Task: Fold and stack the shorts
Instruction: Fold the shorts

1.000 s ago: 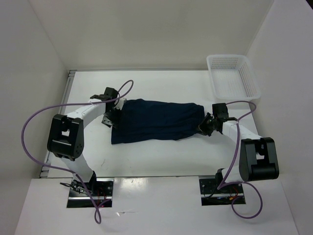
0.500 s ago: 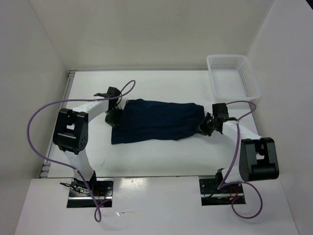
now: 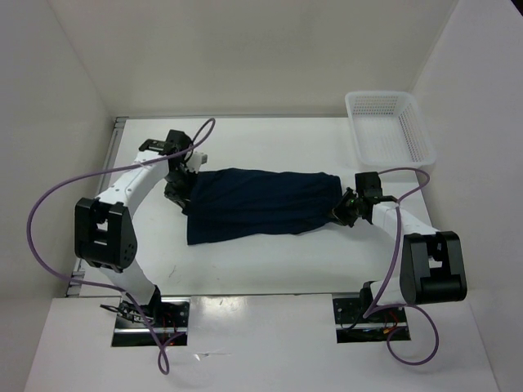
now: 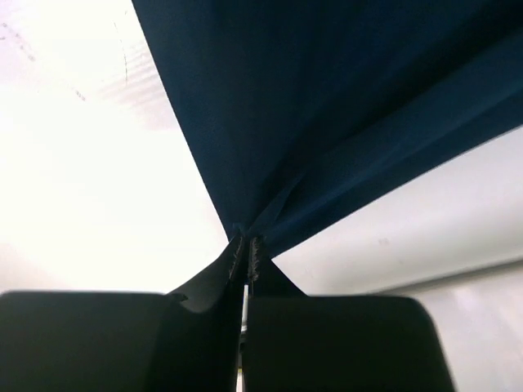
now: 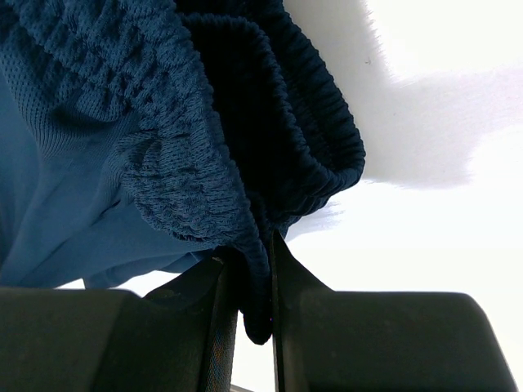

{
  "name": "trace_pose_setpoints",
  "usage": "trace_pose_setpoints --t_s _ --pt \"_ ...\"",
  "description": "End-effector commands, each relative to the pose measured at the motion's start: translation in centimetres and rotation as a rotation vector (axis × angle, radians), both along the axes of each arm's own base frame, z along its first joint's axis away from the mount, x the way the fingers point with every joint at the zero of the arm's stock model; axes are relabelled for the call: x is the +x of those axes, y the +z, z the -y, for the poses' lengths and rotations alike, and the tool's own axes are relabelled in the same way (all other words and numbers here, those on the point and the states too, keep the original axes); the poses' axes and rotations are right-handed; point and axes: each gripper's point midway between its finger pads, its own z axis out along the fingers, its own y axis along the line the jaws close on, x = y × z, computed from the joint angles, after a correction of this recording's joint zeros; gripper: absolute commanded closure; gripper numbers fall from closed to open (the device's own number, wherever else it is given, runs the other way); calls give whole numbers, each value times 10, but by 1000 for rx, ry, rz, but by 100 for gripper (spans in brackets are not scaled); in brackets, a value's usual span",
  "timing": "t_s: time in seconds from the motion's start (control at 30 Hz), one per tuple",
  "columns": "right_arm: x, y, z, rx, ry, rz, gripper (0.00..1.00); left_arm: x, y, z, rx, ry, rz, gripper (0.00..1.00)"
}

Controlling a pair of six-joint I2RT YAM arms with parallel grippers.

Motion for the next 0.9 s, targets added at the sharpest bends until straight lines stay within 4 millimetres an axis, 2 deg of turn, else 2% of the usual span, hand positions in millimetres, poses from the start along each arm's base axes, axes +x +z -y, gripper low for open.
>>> trace_pose_setpoints --t_s 0.0,0.1,0.17,0.2,0.27,0.33,0.37,0.4,0.47,0.53,0.57,0.67,0.7,0.77,0.8,0.87 --pt "6 9 3 -32 0 45 79 -36 37 -1 -25 -3 -110 100" --pt "4 8 5 -42 -5 36 79 -55 27 -4 -6 -1 -211 100" --pt "2 7 5 -42 -5 27 79 -65 11 -8 15 1 -274 100" --pt "6 12 5 -41 -6 45 79 -79 -2 -10 28 2 -345 100" --pt "5 15 8 -37 -22 44 82 -83 -17 -11 33 3 -371 98" --pt "6 17 10 -47 -30 55 81 -85 -33 -11 35 3 -383 91" --pt "6 17 10 -42 -39 53 75 -85 -36 -8 25 -6 -379 87" --pt "6 17 10 -42 -39 53 63 -79 -41 -6 23 -6 -366 81" --pt "6 19 10 -42 -39 47 33 -83 -48 -3 15 -15 -390 73" --pt "7 22 14 -67 -43 39 24 -77 -47 1 -4 -15 -373 71" --pt "8 31 19 -92 -60 54 16 -78 -46 4 -18 -15 -375 71" --pt "11 52 30 -144 -102 107 16 -77 -41 6 -31 -16 -356 70" --pt "14 69 32 -142 -123 154 16 -77 -41 6 -31 -16 -356 70" --pt "18 84 37 -155 -151 197 23 -76 -38 6 -34 -17 -338 67" --pt "15 83 34 -156 -141 188 28 -76 -38 6 -34 -17 -338 67" --pt "21 90 30 -166 -119 208 30 -74 -33 4 -30 -18 -312 65"
